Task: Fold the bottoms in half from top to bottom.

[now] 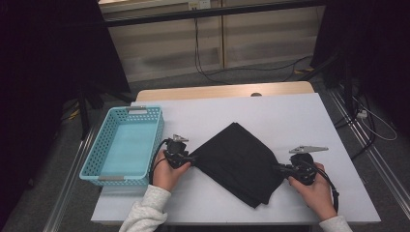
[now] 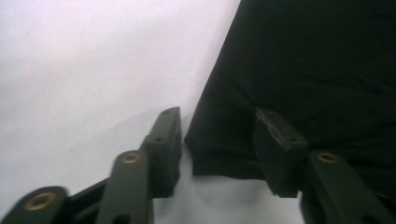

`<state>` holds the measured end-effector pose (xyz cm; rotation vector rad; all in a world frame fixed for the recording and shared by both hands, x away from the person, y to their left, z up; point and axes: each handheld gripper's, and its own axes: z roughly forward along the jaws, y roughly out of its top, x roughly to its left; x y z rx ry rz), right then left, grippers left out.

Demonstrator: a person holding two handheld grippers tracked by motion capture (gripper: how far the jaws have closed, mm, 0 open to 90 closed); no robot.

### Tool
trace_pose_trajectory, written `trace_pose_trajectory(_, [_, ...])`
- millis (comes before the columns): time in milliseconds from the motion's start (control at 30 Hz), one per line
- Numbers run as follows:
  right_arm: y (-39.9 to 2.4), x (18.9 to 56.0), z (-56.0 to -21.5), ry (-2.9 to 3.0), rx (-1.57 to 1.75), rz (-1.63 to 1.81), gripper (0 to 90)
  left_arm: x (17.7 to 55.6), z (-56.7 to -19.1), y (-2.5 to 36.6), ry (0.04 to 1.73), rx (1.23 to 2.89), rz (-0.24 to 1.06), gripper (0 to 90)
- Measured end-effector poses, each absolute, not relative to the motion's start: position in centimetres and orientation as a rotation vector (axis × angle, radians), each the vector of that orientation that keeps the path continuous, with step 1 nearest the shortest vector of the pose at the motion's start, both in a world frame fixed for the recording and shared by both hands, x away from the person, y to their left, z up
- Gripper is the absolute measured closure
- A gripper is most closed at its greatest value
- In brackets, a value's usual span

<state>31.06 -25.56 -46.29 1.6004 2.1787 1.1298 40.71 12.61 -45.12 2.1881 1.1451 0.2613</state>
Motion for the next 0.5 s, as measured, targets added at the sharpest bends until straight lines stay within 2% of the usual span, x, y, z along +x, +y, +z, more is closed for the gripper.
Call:
trace_pose_trajectory(333, [-25.45,31.01,-46.27,2.176,1.592,1.121,83.1,41.29,-45.07,12.93,1.205,2.142,0.104,79.6])
trace_pose_trajectory(500, [-25.41,30.95,-46.26,2.172,1.589,1.120,83.1,41.42,-44.87,12.68,1.220,2.151,0.084,85.0])
